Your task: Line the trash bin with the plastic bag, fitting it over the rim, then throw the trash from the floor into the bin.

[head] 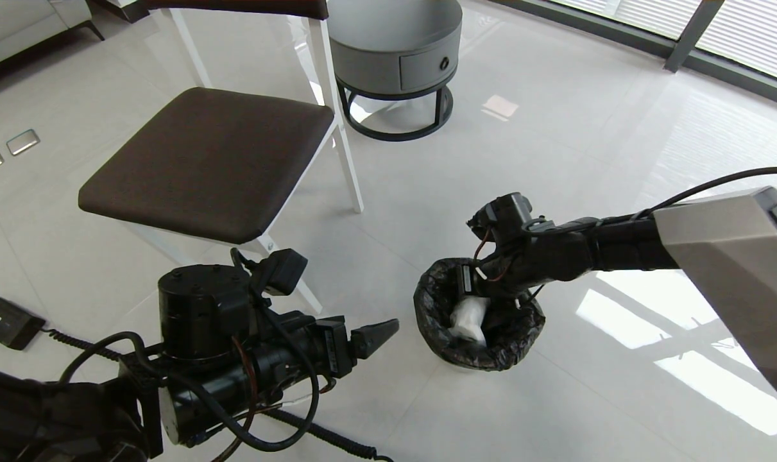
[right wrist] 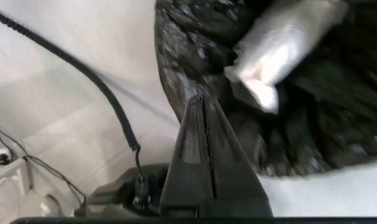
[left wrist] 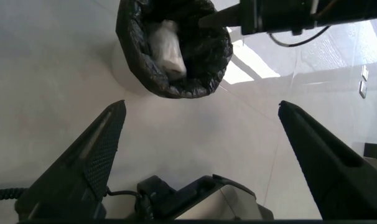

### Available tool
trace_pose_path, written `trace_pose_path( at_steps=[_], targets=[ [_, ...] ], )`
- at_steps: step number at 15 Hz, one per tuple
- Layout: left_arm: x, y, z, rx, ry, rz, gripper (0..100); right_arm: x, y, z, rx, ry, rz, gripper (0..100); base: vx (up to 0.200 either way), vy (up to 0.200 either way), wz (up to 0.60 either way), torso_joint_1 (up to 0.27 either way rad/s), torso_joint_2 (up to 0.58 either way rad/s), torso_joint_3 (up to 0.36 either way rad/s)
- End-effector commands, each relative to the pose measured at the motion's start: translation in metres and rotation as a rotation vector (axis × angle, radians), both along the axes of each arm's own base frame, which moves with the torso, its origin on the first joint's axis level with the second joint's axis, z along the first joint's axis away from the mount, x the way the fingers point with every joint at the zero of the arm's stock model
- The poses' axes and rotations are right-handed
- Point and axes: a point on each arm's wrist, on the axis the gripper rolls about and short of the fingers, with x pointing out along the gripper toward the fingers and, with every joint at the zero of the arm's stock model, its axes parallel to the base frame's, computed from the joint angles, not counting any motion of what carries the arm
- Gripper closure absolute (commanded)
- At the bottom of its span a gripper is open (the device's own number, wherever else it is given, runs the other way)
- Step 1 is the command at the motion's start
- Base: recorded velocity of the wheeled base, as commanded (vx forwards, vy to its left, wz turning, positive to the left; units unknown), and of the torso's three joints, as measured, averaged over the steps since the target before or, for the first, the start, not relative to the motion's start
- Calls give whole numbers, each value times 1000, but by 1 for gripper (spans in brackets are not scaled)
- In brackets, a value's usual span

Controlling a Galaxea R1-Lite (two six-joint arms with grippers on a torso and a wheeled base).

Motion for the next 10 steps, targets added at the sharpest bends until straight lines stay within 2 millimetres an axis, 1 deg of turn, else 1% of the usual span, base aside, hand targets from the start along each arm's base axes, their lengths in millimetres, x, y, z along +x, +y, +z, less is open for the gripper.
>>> trace_pose_path(
  at_steps=[1, 5, 6, 8, 10],
  targets=[
    [0, 0, 0, 0, 1, 0, 0, 9, 8, -30, -22, 31, 0, 100, 0, 0, 0, 0, 0, 0],
    [-1, 0, 1, -2, -2, 0, 0, 17, 12, -53, -51, 20, -25, 100, 0, 0, 0, 0, 0, 0],
    [-1, 1, 0, -1, -1, 0, 0, 20, 14, -63, -58, 16, -34, 100, 0, 0, 0, 0, 0, 0],
    [-1, 1, -1, -1, -1, 1, 0, 25, 16, -76, -74, -1, -53, 100, 0, 0, 0, 0, 0, 0],
    [-2, 1, 0, -5, -9, 1, 0, 32, 18, -83, -65, -34, -66, 100, 0, 0, 0, 0, 0, 0]
  ],
)
